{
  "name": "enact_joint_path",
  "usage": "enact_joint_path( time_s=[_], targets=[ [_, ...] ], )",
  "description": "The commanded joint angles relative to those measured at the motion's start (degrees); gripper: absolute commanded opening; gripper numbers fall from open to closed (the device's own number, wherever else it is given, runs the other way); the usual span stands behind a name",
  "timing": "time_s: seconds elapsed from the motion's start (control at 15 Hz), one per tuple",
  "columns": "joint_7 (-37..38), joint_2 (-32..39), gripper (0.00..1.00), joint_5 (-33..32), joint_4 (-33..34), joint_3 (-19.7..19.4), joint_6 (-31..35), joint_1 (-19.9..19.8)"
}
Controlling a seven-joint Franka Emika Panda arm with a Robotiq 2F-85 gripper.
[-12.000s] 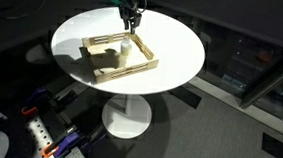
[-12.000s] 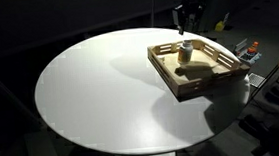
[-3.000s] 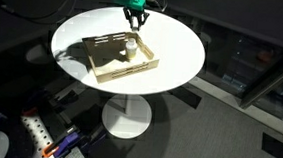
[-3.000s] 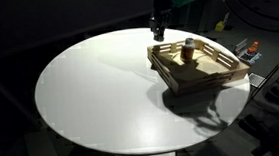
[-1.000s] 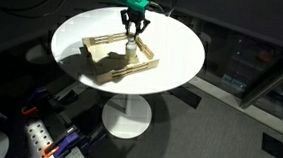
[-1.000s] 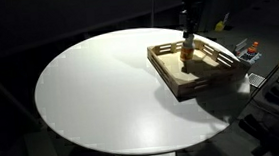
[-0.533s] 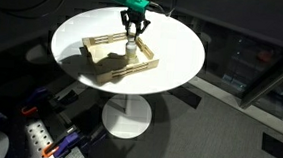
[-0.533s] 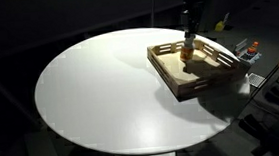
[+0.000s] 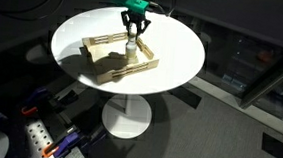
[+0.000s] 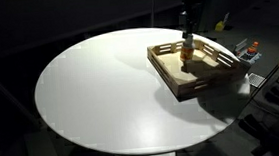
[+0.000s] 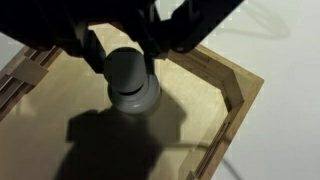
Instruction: Put the lid on the bottle
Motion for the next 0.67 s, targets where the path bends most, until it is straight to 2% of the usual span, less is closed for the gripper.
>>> enact_joint_path(
  time_s=[0.0,0.6],
  targets=[
    [-0.98,-1.65,0.29,-0.83,-2.09,-0.18,1.48,0.18],
    [-0.79,-2.12,0.28,-1.14,-2.92,-0.28,1.62,0.30]
  ],
)
